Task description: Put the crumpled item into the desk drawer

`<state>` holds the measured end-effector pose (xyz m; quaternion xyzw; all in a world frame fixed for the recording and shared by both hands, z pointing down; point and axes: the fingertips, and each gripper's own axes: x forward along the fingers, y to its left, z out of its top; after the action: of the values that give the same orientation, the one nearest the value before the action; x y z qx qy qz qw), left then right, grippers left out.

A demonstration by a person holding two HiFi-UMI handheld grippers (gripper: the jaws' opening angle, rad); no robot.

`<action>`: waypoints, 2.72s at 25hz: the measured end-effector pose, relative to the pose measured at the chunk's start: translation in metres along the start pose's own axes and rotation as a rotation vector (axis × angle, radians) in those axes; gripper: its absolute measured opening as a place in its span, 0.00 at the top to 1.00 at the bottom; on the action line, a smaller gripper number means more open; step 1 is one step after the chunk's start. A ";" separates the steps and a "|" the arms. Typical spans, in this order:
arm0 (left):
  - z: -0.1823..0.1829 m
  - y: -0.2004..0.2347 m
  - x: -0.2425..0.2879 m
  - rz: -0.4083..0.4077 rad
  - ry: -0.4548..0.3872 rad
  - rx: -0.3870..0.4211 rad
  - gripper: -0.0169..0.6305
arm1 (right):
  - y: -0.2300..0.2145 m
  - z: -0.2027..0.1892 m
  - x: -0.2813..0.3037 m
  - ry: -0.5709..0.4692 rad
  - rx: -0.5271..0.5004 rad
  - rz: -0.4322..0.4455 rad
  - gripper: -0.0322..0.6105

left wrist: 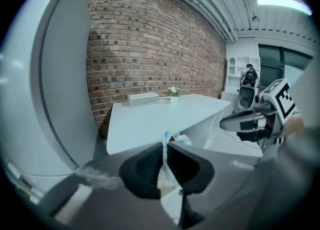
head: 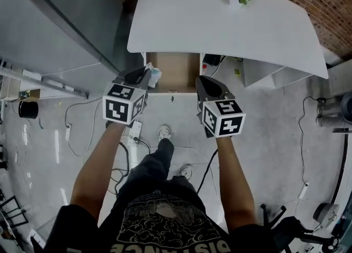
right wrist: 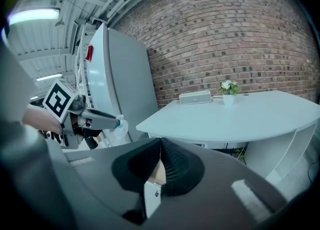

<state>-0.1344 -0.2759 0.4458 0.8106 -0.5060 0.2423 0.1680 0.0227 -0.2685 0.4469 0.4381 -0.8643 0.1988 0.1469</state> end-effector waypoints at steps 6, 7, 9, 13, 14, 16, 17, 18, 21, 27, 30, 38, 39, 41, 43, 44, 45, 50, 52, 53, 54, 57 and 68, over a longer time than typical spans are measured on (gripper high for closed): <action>-0.018 0.002 0.040 -0.052 0.063 0.035 0.93 | -0.009 -0.023 0.028 0.034 0.033 -0.005 0.94; -0.022 0.002 0.046 -0.061 0.074 0.039 0.93 | -0.011 -0.028 0.032 0.043 0.037 -0.005 0.93; -0.029 0.004 0.058 -0.074 0.094 0.039 0.93 | -0.016 -0.036 0.041 0.058 0.041 -0.005 0.93; -0.043 0.008 0.083 -0.093 0.133 0.035 0.93 | -0.030 -0.049 0.053 0.075 0.058 -0.019 0.92; -0.046 0.009 0.089 -0.100 0.144 0.040 0.93 | -0.033 -0.053 0.056 0.077 0.066 -0.022 0.92; -0.053 0.010 0.102 -0.114 0.168 0.060 0.93 | -0.037 -0.059 0.063 0.084 0.074 -0.021 0.92; -0.056 0.010 0.109 -0.122 0.179 0.073 0.93 | -0.038 -0.062 0.067 0.088 0.070 -0.017 0.92; -0.060 0.009 0.115 -0.131 0.189 0.085 0.93 | -0.039 -0.065 0.071 0.093 0.063 -0.012 0.91; -0.073 0.006 0.133 -0.159 0.214 0.104 0.93 | -0.043 -0.074 0.084 0.109 0.047 -0.004 0.90; -0.099 -0.001 0.165 -0.214 0.265 0.140 0.93 | -0.048 -0.090 0.105 0.125 0.055 -0.019 0.90; -0.111 0.000 0.183 -0.233 0.283 0.148 0.93 | -0.054 -0.101 0.118 0.132 0.072 -0.026 0.90; -0.136 0.008 0.228 -0.266 0.317 0.186 0.93 | -0.062 -0.122 0.144 0.155 0.100 -0.037 0.90; -0.137 0.008 0.232 -0.270 0.321 0.191 0.93 | -0.064 -0.123 0.146 0.157 0.102 -0.037 0.90; -0.139 0.007 0.240 -0.277 0.325 0.200 0.93 | -0.066 -0.125 0.149 0.158 0.105 -0.037 0.90; -0.141 0.006 0.246 -0.281 0.330 0.202 0.93 | -0.068 -0.125 0.152 0.160 0.110 -0.037 0.90; -0.143 0.005 0.249 -0.284 0.334 0.202 0.93 | -0.069 -0.126 0.153 0.163 0.111 -0.037 0.90; -0.144 0.005 0.250 -0.286 0.336 0.202 0.93 | -0.070 -0.127 0.153 0.165 0.112 -0.037 0.90; -0.149 0.002 0.255 -0.295 0.343 0.204 0.92 | -0.073 -0.128 0.154 0.171 0.113 -0.038 0.90; -0.151 0.000 0.255 -0.299 0.346 0.203 0.92 | -0.074 -0.129 0.153 0.172 0.114 -0.040 0.90; -0.152 -0.001 0.256 -0.301 0.348 0.202 0.92 | -0.074 -0.129 0.152 0.173 0.115 -0.041 0.90; -0.153 -0.002 0.256 -0.301 0.352 0.203 0.91 | -0.075 -0.129 0.152 0.173 0.117 -0.040 0.90; -0.157 -0.007 0.252 -0.299 0.364 0.222 0.88 | -0.072 -0.128 0.150 0.167 0.123 -0.034 0.91; -0.138 -0.005 0.216 -0.260 0.332 0.215 0.86 | -0.054 -0.108 0.132 0.140 0.108 -0.003 0.91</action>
<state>-0.0807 -0.3615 0.6812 0.8312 -0.3341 0.4011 0.1913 -0.0003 -0.3382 0.6097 0.4315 -0.8395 0.2749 0.1833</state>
